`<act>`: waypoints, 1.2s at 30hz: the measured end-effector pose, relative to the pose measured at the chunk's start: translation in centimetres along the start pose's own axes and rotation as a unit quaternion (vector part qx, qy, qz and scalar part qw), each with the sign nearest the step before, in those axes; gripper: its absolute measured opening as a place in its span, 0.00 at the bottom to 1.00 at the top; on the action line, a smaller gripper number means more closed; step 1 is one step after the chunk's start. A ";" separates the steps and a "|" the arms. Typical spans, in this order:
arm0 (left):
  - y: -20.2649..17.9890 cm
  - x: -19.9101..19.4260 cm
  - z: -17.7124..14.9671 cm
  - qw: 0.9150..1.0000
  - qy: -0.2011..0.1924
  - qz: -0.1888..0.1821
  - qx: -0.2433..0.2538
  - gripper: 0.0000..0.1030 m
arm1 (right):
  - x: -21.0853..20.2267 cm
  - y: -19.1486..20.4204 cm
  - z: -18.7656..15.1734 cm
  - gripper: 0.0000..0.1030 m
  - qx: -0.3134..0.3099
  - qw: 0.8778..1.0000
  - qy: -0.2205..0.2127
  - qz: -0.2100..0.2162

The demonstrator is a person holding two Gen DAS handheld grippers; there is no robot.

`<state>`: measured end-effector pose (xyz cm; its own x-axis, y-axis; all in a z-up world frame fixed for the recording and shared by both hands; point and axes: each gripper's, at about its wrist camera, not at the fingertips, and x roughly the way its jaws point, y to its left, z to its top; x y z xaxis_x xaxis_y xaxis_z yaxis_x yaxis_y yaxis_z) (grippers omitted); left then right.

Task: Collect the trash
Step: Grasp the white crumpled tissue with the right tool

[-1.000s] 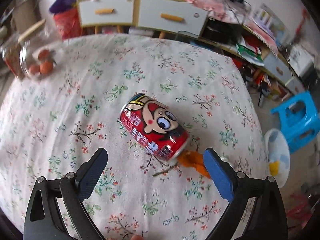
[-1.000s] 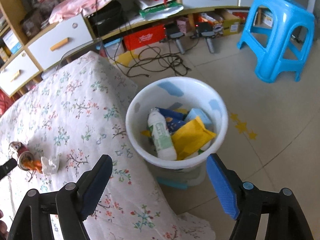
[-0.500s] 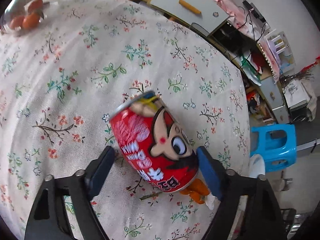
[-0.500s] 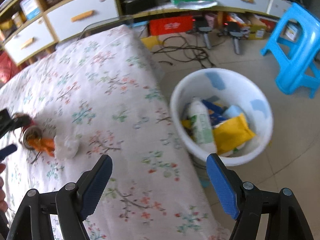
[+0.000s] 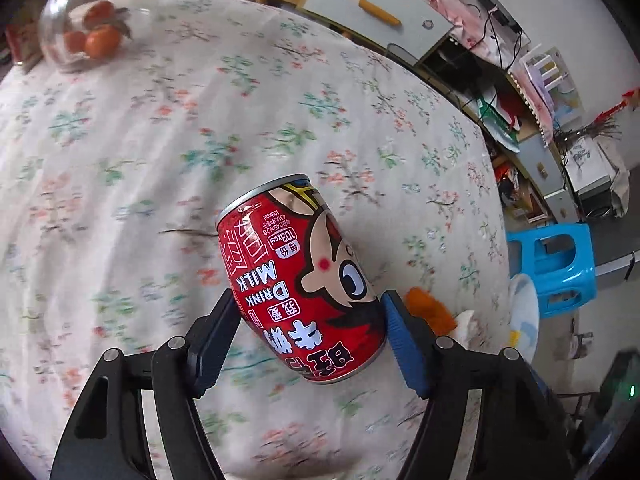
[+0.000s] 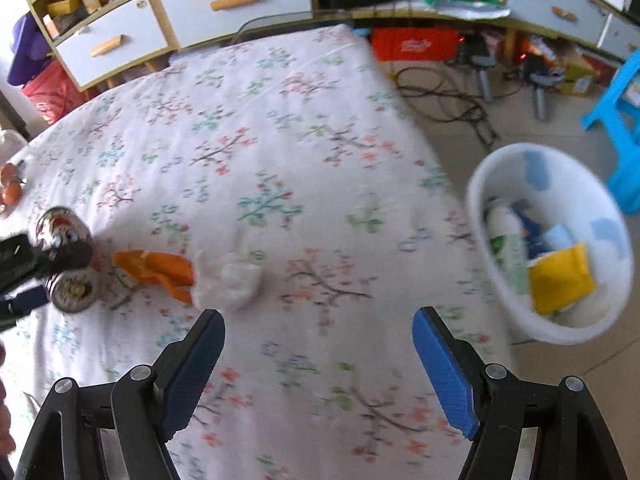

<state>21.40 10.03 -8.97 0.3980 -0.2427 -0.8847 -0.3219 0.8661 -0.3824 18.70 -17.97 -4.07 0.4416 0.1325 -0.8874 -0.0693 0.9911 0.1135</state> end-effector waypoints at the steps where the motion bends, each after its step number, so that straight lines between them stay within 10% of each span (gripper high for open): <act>1: 0.5 -0.5 -0.2 1.000 -0.003 0.004 0.003 0.71 | 0.4 0.2 0.1 0.79 0.003 1.000 0.004 0.005; 13: 2.0 -3.1 -2.0 0.999 -0.016 0.019 0.022 0.71 | 4.2 2.1 1.0 0.73 0.060 0.996 0.038 0.054; 18: 1.7 -3.2 -2.5 0.999 -0.016 0.023 0.033 0.71 | 5.3 2.2 0.6 0.54 0.070 0.995 0.047 0.059; 21: 1.6 -3.1 -2.7 0.999 -0.016 0.023 0.034 0.71 | 5.4 2.5 0.7 0.26 0.050 0.996 0.048 0.056; 36: -0.1 -3.9 -3.4 0.998 -0.030 0.017 0.055 0.71 | 2.0 0.0 0.8 0.20 0.064 0.994 0.026 0.081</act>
<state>16.91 9.40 -6.36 0.4395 -0.1890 -0.8781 -0.2410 0.9170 -0.3180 20.29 -17.73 -5.56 0.3868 0.2933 -0.8743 -0.0207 0.9506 0.3097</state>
